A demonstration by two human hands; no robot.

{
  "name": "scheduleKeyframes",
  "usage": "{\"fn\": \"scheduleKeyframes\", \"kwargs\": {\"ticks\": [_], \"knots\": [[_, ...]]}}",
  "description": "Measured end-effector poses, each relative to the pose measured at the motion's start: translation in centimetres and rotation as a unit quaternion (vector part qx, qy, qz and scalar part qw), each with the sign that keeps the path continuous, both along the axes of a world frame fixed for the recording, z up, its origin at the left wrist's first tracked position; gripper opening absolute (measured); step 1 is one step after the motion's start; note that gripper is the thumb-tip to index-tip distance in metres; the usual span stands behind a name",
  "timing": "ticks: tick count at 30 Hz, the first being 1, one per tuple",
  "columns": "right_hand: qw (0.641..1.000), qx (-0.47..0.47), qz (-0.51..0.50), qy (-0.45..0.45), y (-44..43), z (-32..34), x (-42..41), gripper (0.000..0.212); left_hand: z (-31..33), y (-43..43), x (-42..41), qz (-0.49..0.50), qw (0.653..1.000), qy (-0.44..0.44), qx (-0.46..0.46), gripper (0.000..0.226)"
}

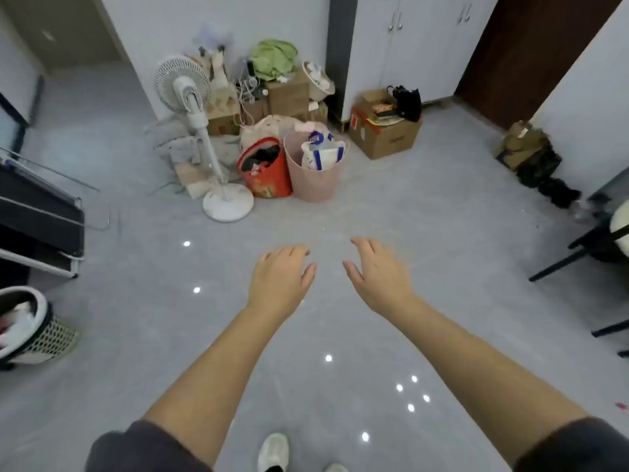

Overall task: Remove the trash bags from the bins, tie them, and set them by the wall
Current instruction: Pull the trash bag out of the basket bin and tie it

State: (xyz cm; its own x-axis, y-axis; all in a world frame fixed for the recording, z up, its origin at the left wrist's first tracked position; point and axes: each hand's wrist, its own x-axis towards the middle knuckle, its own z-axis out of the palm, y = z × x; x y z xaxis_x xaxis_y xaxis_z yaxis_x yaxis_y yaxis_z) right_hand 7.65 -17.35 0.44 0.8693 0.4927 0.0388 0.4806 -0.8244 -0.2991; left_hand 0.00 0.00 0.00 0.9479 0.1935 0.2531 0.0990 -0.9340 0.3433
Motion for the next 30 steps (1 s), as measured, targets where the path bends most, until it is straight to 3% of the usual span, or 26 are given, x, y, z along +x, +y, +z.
{"fn": "scheduleKeyframes", "kwargs": {"ticks": [4, 16, 30], "knots": [[0.998, -0.022, 0.006, 0.058, 2.5, -4.4, -0.2, 0.045, -4.5, 1.7, -0.9, 0.046, 0.996, 0.05, -0.056, 0.026], [0.975, -0.076, 0.056, 0.199, 17.3, -11.5, -4.2, 0.047, -11.6, 16.5, -6.0, 0.063, 0.966, 0.202, -0.147, 0.049], [0.948, -0.086, 0.102, 0.288, 37.5, -16.4, -4.9, 0.046, -16.0, 36.2, -8.8, 0.141, 0.934, 0.243, -0.22, 0.04]]}}
